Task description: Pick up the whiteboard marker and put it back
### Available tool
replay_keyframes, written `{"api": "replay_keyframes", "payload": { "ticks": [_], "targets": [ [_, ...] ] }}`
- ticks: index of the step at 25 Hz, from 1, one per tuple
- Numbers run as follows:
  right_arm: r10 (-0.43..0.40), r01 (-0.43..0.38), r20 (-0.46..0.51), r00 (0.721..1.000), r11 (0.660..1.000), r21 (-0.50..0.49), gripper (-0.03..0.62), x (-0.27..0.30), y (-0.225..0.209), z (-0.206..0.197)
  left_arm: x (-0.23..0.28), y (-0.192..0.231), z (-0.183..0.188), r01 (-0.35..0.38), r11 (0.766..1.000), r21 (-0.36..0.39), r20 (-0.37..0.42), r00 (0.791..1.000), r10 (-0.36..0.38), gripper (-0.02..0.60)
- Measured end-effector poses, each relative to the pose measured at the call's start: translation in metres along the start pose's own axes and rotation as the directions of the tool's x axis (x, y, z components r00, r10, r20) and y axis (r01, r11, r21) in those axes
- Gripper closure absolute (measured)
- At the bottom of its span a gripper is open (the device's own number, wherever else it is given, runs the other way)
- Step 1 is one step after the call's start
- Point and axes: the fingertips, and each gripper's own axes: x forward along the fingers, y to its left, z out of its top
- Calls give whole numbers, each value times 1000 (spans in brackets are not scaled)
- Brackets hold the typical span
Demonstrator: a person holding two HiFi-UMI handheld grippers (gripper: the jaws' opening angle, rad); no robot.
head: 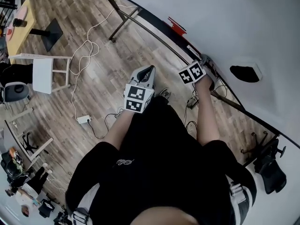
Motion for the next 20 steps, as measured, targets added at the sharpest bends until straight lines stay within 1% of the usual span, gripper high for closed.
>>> {"api": "replay_keyframes", "payload": {
  "ticks": [6, 8, 12, 16, 20],
  "targets": [
    [-10, 9, -3, 1000, 1000, -18, 545, 0, 0, -2, -1, -11, -1, 18, 999, 27, -17, 1000, -17, 574],
    [-11, 11, 12, 1000, 999, -30, 545, -1, -1, -1, -1, -15, -2, 23, 999, 38, -24, 999, -22, 574],
    [-4, 7, 71, 997, 999, -33, 540, -3, 0, 7, -3, -15, -1, 28, 998, 59, -27, 999, -26, 574],
    [-13, 9, 149, 989, 1000, 23, 540, -12, 1, 8, -1, -17, 2, 26, 998, 65, -29, 999, -24, 575],
    [-38, 14, 254, 966, 995, 94, 540, -35, -2, 16, 5, -21, 10, 27, 998, 65, -16, 1000, -26, 574]
  ]
}}
